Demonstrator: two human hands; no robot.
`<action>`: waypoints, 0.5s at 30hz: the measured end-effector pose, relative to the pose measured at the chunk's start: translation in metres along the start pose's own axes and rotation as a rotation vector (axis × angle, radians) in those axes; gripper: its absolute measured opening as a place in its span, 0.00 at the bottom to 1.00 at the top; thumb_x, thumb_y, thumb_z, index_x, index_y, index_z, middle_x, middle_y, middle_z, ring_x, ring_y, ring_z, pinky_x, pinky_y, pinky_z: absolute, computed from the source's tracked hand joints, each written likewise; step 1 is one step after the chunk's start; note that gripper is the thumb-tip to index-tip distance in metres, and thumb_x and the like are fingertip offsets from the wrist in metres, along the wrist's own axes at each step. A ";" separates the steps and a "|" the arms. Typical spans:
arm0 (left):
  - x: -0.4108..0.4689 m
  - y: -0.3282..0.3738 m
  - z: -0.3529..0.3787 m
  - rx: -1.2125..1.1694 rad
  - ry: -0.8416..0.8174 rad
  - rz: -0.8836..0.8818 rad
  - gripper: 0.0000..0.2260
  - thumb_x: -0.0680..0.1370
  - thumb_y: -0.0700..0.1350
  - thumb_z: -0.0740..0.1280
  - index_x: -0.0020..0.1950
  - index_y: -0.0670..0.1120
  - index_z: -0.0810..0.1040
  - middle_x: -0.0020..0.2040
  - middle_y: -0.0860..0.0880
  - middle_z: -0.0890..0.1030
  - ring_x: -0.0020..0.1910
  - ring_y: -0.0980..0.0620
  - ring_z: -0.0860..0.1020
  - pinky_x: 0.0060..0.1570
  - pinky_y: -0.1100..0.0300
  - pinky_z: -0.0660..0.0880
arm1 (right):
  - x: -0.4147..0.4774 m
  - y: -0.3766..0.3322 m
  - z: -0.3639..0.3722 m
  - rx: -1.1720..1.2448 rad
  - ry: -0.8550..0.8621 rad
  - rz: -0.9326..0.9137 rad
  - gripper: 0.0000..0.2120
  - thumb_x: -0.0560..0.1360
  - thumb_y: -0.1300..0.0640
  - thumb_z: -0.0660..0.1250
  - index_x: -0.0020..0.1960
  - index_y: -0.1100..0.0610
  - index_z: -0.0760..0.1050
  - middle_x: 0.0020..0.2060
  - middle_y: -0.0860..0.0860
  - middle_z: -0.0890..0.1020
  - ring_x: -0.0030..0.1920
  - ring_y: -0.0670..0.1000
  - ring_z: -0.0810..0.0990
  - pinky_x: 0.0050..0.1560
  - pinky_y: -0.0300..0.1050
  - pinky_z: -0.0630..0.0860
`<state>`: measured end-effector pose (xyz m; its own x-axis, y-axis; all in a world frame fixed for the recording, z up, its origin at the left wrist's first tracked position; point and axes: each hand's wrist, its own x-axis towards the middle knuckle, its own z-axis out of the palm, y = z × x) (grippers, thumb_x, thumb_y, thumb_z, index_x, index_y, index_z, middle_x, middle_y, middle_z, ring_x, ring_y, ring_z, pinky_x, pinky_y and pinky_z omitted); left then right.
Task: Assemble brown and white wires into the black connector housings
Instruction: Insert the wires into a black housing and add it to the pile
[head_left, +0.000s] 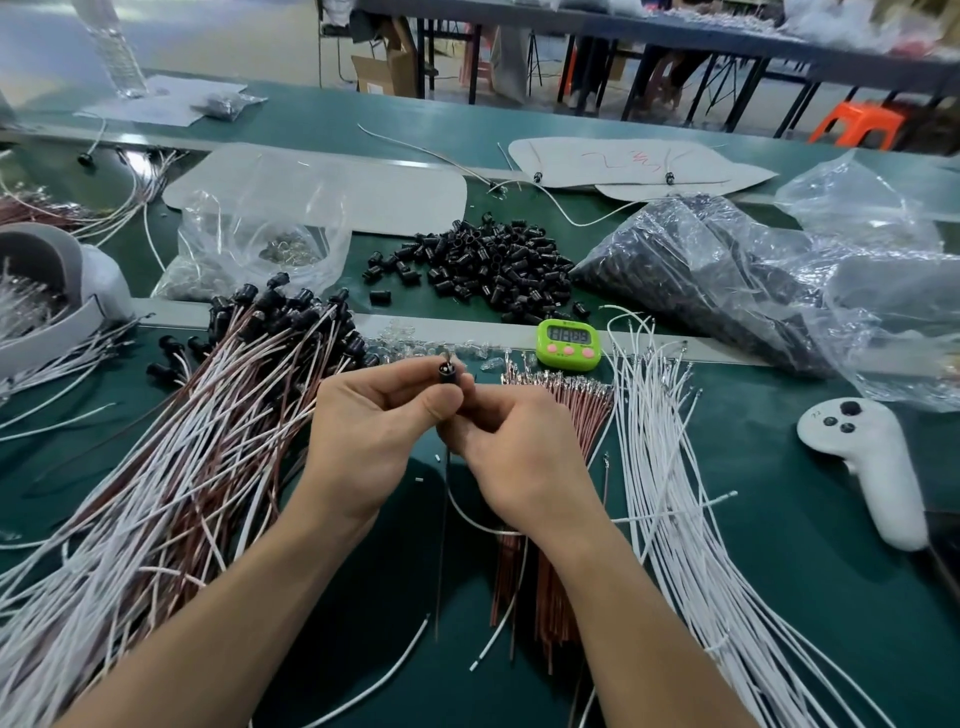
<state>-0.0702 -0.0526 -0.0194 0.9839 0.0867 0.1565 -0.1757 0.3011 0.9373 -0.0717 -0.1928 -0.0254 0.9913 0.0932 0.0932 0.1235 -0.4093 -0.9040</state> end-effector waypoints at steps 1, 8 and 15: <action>0.000 0.000 0.000 0.003 -0.009 0.004 0.11 0.66 0.36 0.74 0.48 0.40 0.85 0.42 0.45 0.88 0.42 0.52 0.87 0.46 0.64 0.81 | 0.000 0.000 0.000 0.026 0.010 -0.001 0.07 0.77 0.53 0.72 0.46 0.55 0.85 0.35 0.56 0.85 0.35 0.46 0.78 0.40 0.54 0.80; -0.002 -0.001 -0.001 0.074 -0.029 0.018 0.12 0.66 0.38 0.75 0.49 0.40 0.85 0.43 0.45 0.88 0.42 0.51 0.86 0.44 0.62 0.82 | 0.000 -0.001 0.003 0.144 0.009 -0.021 0.06 0.75 0.52 0.72 0.43 0.52 0.87 0.34 0.56 0.84 0.35 0.46 0.77 0.37 0.53 0.78; -0.001 0.000 0.000 0.144 -0.024 0.009 0.14 0.72 0.30 0.74 0.43 0.49 0.89 0.42 0.47 0.88 0.40 0.54 0.86 0.41 0.65 0.80 | 0.002 0.003 0.005 0.276 0.000 -0.024 0.06 0.78 0.60 0.72 0.47 0.55 0.88 0.35 0.44 0.87 0.36 0.38 0.81 0.39 0.33 0.75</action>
<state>-0.0711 -0.0526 -0.0193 0.9831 0.0652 0.1713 -0.1797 0.1613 0.9704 -0.0696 -0.1896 -0.0301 0.9882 0.0996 0.1160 0.1297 -0.1438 -0.9811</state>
